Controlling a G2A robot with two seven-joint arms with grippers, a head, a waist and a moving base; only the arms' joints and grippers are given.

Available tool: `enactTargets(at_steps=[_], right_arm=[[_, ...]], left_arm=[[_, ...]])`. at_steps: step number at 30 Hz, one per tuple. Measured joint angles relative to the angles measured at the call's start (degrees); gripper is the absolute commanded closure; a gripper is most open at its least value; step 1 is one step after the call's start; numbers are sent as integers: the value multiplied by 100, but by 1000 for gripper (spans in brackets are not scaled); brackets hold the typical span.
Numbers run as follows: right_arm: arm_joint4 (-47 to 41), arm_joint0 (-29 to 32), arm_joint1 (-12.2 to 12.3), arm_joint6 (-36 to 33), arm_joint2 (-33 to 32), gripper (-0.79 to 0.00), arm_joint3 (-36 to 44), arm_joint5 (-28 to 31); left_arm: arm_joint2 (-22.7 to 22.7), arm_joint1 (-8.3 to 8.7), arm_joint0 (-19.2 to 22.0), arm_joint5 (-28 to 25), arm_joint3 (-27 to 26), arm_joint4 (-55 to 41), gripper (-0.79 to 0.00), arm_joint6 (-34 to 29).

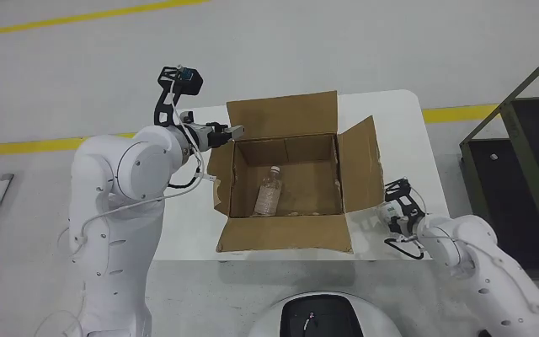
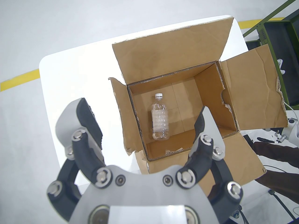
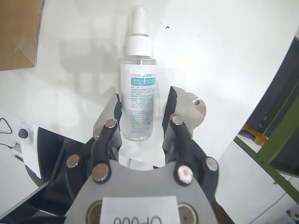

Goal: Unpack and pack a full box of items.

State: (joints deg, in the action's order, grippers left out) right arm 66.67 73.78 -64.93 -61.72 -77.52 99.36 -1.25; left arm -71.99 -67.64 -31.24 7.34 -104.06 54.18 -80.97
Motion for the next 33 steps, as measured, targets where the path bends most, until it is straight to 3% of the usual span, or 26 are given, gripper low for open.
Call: enactTargets(at_steps=[15,17,18,19,20,27,33], right_arm=[[-96,-138,-36,46,187,-382,-273,67],[-95,-148,-39,38,204,-354,-300,80],[-89,-151,-39,30,211,-289,-312,85],[-79,-155,-39,20,218,-188,-321,88],[-68,-160,-40,6,225,-9,-329,90],[-267,-116,-36,101,0,0,-153,-127],[-1329,44,-13,567,-950,0,524,-546]], left_arm=[[0,0,0,0,0,0,-785,0],[0,0,0,0,0,0,-785,0],[0,0,0,0,0,0,-785,0],[0,0,0,0,0,0,-785,0],[0,0,0,0,0,0,-785,0],[0,0,0,0,0,0,-785,0],[-118,62,-191,-273,-133,306,-785,291]])
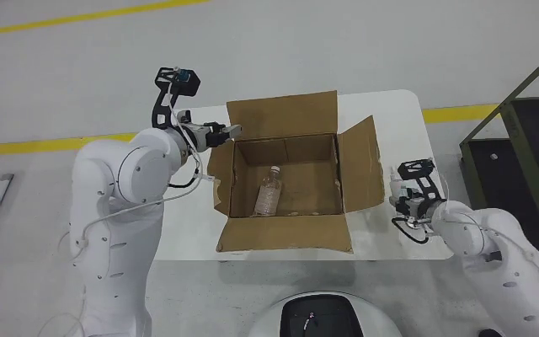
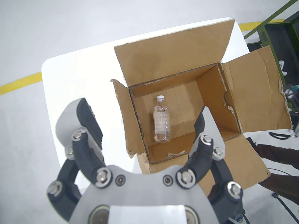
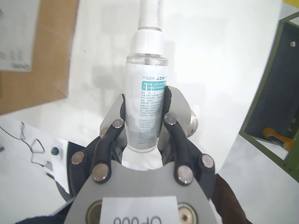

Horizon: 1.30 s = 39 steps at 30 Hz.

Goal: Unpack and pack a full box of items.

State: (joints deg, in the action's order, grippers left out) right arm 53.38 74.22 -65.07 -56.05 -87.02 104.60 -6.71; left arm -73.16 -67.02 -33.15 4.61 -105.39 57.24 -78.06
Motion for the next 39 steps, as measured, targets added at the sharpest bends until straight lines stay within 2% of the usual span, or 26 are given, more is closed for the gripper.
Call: enactTargets(at_steps=[3,9,13,20,33,37,39], right_arm=[[-706,61,1,427,-578,0,302,-146],[-1949,2,-31,1107,-1257,0,779,-363],[-2797,-137,-64,1382,-1273,0,978,-190],[-3977,-450,-112,1260,-663,0,1028,57],[-4081,-452,-119,1288,-562,0,994,126],[-3992,-649,-165,1579,33,0,841,263],[-3868,-897,-208,1686,516,0,712,220]], left_arm=[[-85,78,-148,-558,-219,645,-785,12],[-530,181,-536,-393,-453,1251,-785,-151],[-772,218,-804,-174,-535,1550,-785,-265],[-933,248,-962,-182,-622,1647,-785,-396],[-932,247,-961,-181,-620,1644,-785,-394],[-952,249,-992,-180,-607,1654,-785,-343],[-1045,261,-1083,-189,-538,1731,-785,-111]])
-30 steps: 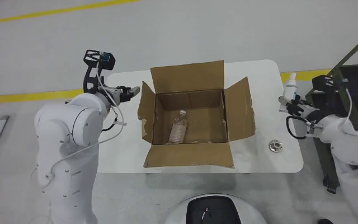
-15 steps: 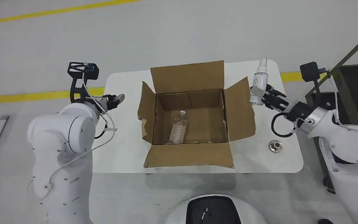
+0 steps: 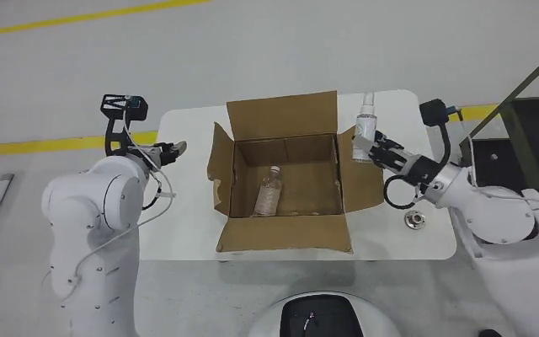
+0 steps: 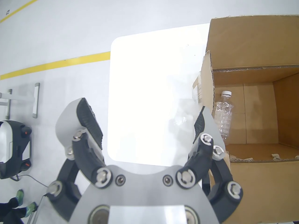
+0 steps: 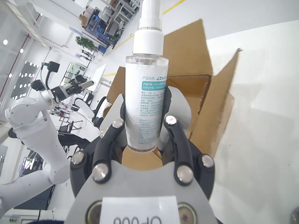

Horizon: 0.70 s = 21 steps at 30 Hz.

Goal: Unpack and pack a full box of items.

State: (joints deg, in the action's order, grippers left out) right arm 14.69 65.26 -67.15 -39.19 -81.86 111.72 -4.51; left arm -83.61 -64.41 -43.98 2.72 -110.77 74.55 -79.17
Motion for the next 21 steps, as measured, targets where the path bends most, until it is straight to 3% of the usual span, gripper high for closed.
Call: enactTargets(at_steps=[4,12,15,21], right_arm=[[139,-532,-120,185,921,0,-405,-389],[811,-1723,-450,275,2709,0,-1313,-1711],[952,-1826,-524,235,3057,0,-1610,-2002],[970,-1828,-529,230,3082,0,-1643,-2027]], left_arm=[[-181,33,-51,-69,126,196,-785,116],[-308,60,-41,-119,135,284,-785,82],[-294,56,-38,-43,117,258,-785,88],[-261,53,-35,-4,113,245,-785,61]])
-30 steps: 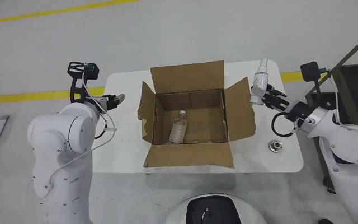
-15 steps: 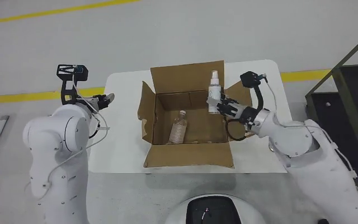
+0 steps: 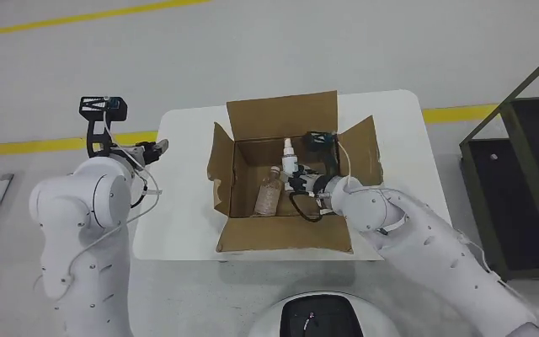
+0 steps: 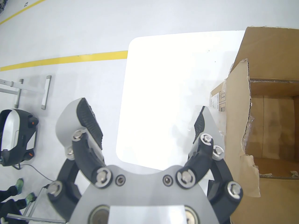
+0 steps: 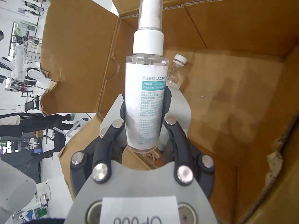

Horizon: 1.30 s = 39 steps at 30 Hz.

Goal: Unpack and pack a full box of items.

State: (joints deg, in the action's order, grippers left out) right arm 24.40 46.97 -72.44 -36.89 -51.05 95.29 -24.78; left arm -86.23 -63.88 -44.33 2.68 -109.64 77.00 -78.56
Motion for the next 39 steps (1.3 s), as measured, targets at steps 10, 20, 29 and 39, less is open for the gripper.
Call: enactTargets(at_steps=[10,20,29,39], right_arm=[[-83,145,-47,144,85,0,29,-97],[-276,-248,-331,113,526,0,-840,-1469],[-393,-763,-580,-248,974,0,-1723,-1520],[-563,-1235,-841,-379,1225,0,-2660,-1132]], left_arm=[[-1,0,0,-1,0,1,-785,1],[-1,0,0,-1,0,1,-785,1],[-1,0,0,-1,0,1,-785,1],[-1,0,0,-1,0,1,-785,1]])
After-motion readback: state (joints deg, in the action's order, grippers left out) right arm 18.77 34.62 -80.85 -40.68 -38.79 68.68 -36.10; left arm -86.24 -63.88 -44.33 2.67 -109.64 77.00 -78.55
